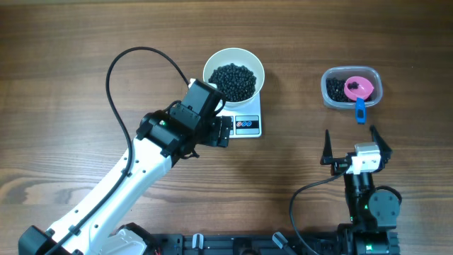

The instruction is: Scoop item into bowl and weigh 150g on scale

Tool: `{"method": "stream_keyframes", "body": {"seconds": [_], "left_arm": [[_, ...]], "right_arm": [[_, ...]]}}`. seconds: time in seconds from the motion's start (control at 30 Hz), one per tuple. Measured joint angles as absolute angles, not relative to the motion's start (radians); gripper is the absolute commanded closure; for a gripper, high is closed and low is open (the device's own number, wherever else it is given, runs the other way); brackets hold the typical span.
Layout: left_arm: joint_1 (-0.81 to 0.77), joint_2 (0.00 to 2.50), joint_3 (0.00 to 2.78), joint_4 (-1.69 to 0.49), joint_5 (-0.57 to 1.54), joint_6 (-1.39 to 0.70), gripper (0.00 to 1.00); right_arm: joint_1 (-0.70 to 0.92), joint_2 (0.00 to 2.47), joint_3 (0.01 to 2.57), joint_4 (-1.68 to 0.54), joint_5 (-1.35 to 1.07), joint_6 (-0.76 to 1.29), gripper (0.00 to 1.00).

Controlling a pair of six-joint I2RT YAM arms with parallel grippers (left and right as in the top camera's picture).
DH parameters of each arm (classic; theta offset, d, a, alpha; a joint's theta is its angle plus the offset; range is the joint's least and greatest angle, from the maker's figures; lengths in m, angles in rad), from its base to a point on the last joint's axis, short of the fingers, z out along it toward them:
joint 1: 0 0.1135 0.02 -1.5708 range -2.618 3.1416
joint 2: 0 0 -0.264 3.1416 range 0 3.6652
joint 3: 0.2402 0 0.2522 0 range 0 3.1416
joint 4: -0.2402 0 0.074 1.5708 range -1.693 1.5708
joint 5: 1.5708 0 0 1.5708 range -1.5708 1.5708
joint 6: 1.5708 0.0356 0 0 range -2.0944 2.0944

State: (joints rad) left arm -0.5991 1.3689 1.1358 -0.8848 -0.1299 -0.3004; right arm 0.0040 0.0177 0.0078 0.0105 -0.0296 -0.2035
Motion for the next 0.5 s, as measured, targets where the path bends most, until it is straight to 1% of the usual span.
{"method": "stream_keyframes", "body": {"seconds": [0.33,0.5], "left_arm": [[-0.599,1.369,1.136,-0.885,-0.13,-0.3,0.0],[-0.599,1.369,1.136,-0.885,-0.13,-0.3,0.0]], "right_arm": [[-0.003,0.017,0.007,-0.004,-0.044,-0.202,0.0],[-0.003,0.017,0.007,-0.004,-0.044,-0.135,0.0]]}}
